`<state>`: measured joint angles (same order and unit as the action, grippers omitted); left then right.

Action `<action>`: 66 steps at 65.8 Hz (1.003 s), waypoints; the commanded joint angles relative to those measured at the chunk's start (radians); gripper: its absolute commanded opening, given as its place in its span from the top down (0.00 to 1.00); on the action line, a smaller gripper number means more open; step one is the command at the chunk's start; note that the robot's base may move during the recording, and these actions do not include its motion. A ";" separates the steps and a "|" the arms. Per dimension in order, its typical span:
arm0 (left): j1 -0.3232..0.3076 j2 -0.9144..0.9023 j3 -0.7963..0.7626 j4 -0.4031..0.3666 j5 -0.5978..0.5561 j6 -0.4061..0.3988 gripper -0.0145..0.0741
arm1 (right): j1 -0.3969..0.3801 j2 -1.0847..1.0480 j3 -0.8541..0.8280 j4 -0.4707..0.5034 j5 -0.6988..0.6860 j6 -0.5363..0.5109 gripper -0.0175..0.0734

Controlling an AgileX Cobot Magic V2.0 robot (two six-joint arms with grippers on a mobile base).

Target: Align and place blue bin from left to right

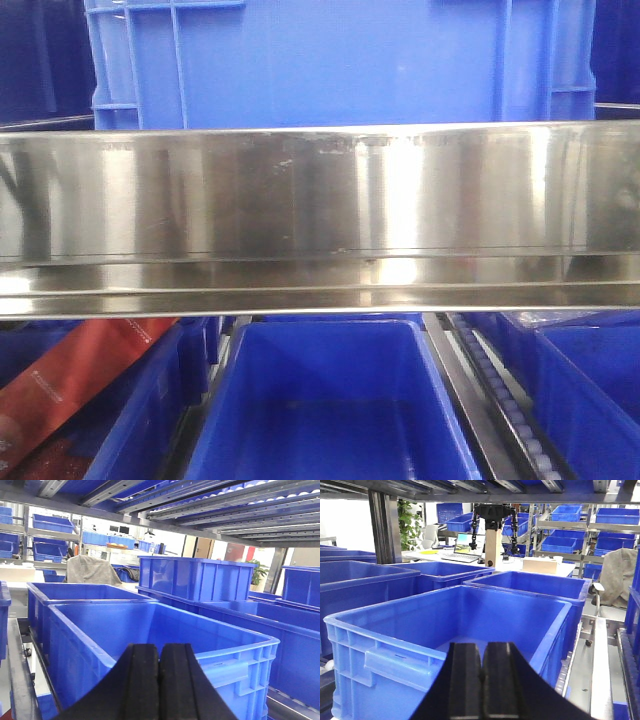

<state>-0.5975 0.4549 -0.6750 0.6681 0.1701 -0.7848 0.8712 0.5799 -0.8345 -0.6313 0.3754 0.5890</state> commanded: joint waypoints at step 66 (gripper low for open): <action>-0.007 -0.004 0.002 0.001 -0.017 0.001 0.96 | -0.494 -0.147 0.314 0.359 -0.119 -0.147 0.89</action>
<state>-0.5975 0.4549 -0.6750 0.6681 0.1701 -0.7848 0.4511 0.4700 -0.5672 -0.3225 0.3114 0.5574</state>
